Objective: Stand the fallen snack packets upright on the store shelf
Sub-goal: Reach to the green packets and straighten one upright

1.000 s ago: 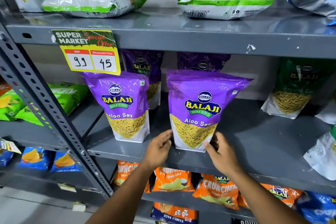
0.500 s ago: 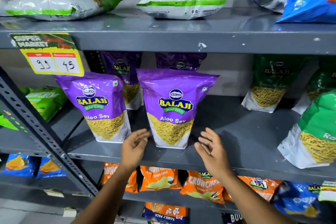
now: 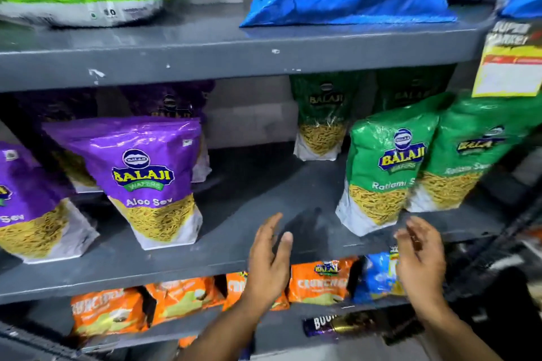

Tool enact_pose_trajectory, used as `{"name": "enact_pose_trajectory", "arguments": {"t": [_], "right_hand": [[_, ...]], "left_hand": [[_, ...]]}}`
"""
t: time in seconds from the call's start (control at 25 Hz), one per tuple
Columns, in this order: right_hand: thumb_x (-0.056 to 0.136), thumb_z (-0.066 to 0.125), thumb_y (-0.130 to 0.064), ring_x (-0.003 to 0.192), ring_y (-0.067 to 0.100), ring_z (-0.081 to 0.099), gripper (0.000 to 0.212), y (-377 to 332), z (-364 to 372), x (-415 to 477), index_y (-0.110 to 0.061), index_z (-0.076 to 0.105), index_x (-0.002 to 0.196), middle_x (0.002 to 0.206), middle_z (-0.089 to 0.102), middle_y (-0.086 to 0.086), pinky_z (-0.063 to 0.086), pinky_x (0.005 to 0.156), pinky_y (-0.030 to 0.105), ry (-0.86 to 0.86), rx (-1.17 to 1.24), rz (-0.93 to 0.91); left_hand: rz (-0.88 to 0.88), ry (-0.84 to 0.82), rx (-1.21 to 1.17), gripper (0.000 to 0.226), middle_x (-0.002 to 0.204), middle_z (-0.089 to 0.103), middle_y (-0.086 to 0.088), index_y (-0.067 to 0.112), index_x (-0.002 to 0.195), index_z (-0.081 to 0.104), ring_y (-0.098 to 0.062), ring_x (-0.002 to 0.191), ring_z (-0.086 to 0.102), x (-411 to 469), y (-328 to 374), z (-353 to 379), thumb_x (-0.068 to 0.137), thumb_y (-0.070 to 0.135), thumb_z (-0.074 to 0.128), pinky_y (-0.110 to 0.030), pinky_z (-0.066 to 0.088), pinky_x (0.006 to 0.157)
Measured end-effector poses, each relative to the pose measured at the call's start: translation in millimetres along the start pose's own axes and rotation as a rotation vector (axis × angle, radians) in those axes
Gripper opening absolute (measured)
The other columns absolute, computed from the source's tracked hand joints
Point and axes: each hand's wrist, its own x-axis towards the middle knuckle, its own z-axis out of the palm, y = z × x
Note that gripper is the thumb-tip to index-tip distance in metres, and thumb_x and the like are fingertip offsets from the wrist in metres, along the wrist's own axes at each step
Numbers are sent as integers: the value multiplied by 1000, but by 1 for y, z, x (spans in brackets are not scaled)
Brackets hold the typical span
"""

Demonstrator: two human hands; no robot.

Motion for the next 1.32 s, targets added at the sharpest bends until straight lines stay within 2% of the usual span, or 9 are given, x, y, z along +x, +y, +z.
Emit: {"name": "enact_pose_trajectory", "arguments": {"t": [0.12, 0.2, 0.32, 0.4, 0.52, 0.72, 0.96, 1.2, 1.32], "right_hand": [[93, 50, -17, 110, 18, 51, 30, 12, -12, 41, -21, 55, 122, 129, 56, 17, 37, 98, 35, -140, -119, 48], [94, 48, -18, 115, 14, 48, 39, 16, -15, 60, -12, 50, 132, 137, 53, 14, 33, 96, 30, -261, -156, 83], [91, 45, -13, 127, 17, 46, 45, 14, -13, 76, -17, 46, 136, 143, 49, 5, 36, 101, 34, -438, -98, 149], [86, 44, -14, 127, 21, 49, 49, 14, -10, 85, -25, 48, 134, 142, 52, 3, 40, 104, 45, -535, -121, 124], [76, 40, -17, 114, 16, 57, 53, 12, -5, 87, -32, 55, 125, 126, 63, -3, 45, 94, 37, -627, -94, 74], [83, 39, 6, 94, -8, 58, 51, 5, 17, 76, -19, 57, 123, 108, 59, -16, 42, 74, 2, -686, 15, 114], [88, 36, 6, 98, -16, 57, 52, 6, 23, 72, -18, 49, 133, 111, 57, -24, 42, 84, 8, -745, 1, 101], [85, 37, 4, 111, -2, 54, 57, 3, 20, 69, -18, 46, 137, 120, 56, -16, 39, 90, 12, -760, -39, 74], [87, 37, -1, 116, 6, 51, 55, 2, 16, 68, -19, 43, 139, 125, 53, -10, 38, 96, 23, -770, -74, 67]], "left_hand": [[-133, -155, -138, 45, 146, 43, -3, 15, 139, 40, -3, 126, 42, 24, 22, 64, 95, 17, 48, 4, 32, 92], [-172, -186, -164, 50, 151, 36, -5, 11, 143, 32, -5, 131, 36, 29, 30, 99, 96, 19, 47, -8, 30, 104], [-126, -181, -195, 51, 150, 40, -6, 14, 145, 30, -12, 136, 38, 25, 33, 135, 96, 21, 45, -33, 29, 116], [-53, -158, -170, 50, 143, 47, -2, 19, 143, 32, -12, 130, 45, 21, 32, 147, 95, 25, 44, -37, 36, 112], [-79, -106, -174, 51, 144, 47, -4, 18, 143, 31, -16, 132, 44, 21, 33, 150, 94, 21, 44, -41, 34, 113], [-85, 40, -320, 45, 116, 65, -3, 13, 118, 59, -7, 105, 59, 43, 36, 116, 77, 4, 43, -21, 47, 95], [-146, 65, -329, 51, 123, 64, -5, 7, 127, 55, -11, 108, 62, 45, 29, 104, 84, -12, 35, -13, 52, 87], [-141, 68, -313, 50, 127, 62, -6, 9, 129, 53, -16, 117, 58, 46, 28, 106, 87, -11, 33, -28, 47, 100], [-134, 66, -286, 48, 123, 64, -3, 12, 126, 55, -11, 112, 60, 44, 28, 105, 89, -9, 33, -17, 50, 92]]}}
